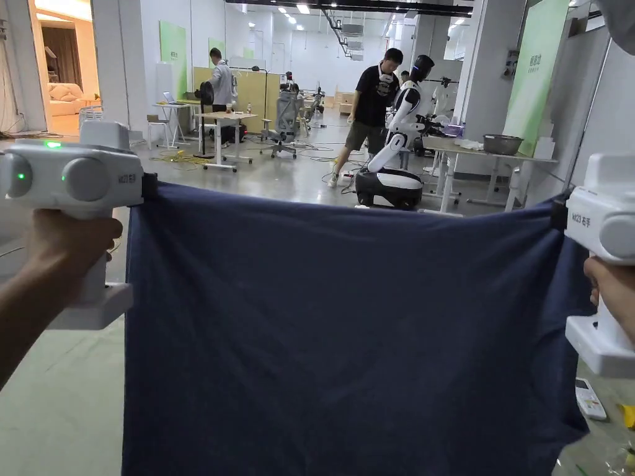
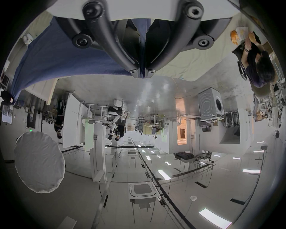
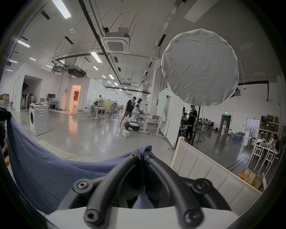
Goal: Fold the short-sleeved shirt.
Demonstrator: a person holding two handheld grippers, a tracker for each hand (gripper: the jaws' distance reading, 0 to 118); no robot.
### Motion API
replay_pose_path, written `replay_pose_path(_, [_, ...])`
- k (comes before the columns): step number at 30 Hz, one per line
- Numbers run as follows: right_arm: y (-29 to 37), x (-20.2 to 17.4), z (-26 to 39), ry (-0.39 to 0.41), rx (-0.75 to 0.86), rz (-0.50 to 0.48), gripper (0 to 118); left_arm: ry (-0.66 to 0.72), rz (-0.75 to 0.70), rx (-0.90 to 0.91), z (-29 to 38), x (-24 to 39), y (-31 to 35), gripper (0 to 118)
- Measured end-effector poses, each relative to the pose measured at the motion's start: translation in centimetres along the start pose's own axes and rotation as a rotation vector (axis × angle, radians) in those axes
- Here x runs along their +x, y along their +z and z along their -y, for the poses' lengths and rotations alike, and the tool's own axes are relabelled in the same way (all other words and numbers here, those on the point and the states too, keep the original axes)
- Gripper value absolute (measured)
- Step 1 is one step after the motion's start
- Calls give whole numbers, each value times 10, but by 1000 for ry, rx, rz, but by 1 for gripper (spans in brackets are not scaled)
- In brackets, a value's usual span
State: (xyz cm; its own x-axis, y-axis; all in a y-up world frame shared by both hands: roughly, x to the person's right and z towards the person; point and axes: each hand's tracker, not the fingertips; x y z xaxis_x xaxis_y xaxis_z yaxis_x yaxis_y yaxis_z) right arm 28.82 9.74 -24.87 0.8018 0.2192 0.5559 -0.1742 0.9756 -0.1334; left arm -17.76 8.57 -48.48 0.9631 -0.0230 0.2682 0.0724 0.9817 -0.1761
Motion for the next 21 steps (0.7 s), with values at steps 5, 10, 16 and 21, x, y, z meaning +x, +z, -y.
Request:
replay_pose_path(5, [-30, -8, -24, 8, 25, 8, 3, 11, -37, 25, -29, 3, -25, 5])
replay_pose_path(10, [-55, -13, -40, 10, 54, 33, 3, 0, -55, 34, -49, 9, -44, 5])
replay_pose_path(16, [-75, -10, -45, 8, 67, 47, 3, -12, -59, 62, -64, 15, -62, 5])
replay_pose_path(21, [-76, -11, -32, 38, 66, 59, 3, -26, -44, 61, -57, 14, -76, 5])
